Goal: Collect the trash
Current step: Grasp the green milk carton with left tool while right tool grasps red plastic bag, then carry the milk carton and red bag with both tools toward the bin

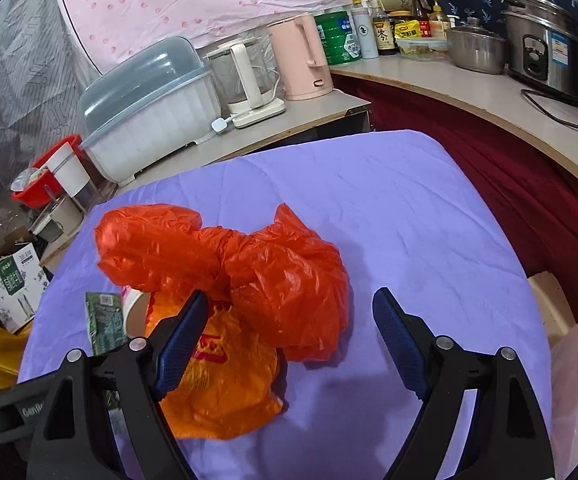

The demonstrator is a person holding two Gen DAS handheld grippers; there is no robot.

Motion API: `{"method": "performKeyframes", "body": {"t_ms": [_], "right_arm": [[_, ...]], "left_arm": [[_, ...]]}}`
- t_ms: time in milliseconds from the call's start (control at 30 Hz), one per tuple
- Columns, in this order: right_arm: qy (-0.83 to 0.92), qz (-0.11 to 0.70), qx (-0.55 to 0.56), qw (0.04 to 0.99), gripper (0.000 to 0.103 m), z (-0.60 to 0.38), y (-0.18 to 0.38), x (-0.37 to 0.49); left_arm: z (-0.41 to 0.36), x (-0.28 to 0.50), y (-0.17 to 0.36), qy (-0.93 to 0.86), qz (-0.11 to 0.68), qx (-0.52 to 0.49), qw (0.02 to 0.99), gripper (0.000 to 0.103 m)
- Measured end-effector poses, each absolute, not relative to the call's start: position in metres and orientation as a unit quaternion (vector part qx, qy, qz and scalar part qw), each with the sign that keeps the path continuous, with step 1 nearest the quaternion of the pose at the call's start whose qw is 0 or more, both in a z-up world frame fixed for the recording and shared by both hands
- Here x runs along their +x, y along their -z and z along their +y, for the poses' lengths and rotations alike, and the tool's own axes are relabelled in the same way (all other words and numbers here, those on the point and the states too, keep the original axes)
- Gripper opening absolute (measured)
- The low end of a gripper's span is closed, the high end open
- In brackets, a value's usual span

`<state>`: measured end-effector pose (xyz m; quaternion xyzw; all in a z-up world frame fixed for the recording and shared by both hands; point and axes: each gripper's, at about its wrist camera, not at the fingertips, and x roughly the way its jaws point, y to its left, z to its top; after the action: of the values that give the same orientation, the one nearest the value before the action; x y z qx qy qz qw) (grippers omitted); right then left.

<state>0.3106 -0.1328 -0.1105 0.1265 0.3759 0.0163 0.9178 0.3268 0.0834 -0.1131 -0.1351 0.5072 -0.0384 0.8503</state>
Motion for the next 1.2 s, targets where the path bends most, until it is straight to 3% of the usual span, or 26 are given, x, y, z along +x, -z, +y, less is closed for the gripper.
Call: {"method": "performKeyframes", "body": {"t_ms": [100, 233, 433, 767, 1200], "right_arm": [[-0.026, 0.381, 0.123, 0.916, 0.075, -0.131, 0.117, 0.321], [-0.032, 0.39, 0.114, 0.913, 0.049, -0.126, 0.124, 0.327], [-0.028, 0.383, 0.115, 0.916, 0.035, -0.128, 0.118, 0.315], [-0.005, 0.338, 0.129, 0.932, 0.034, -0.155, 0.066, 0.266], [0.06, 0.268, 0.149, 0.95, 0.034, -0.227, -0.006, 0.164]], "left_arm": [[0.084, 0.332, 0.12, 0.047, 0.511, -0.135, 0.847, 0.077], [0.087, 0.332, 0.124, 0.061, 0.513, -0.141, 0.844, 0.07], [0.086, 0.323, 0.111, 0.073, 0.499, -0.134, 0.853, 0.062], [0.085, 0.283, 0.058, 0.089, 0.455, -0.12, 0.878, 0.061], [0.018, 0.211, -0.018, 0.157, 0.395, -0.078, 0.902, 0.061]]}}
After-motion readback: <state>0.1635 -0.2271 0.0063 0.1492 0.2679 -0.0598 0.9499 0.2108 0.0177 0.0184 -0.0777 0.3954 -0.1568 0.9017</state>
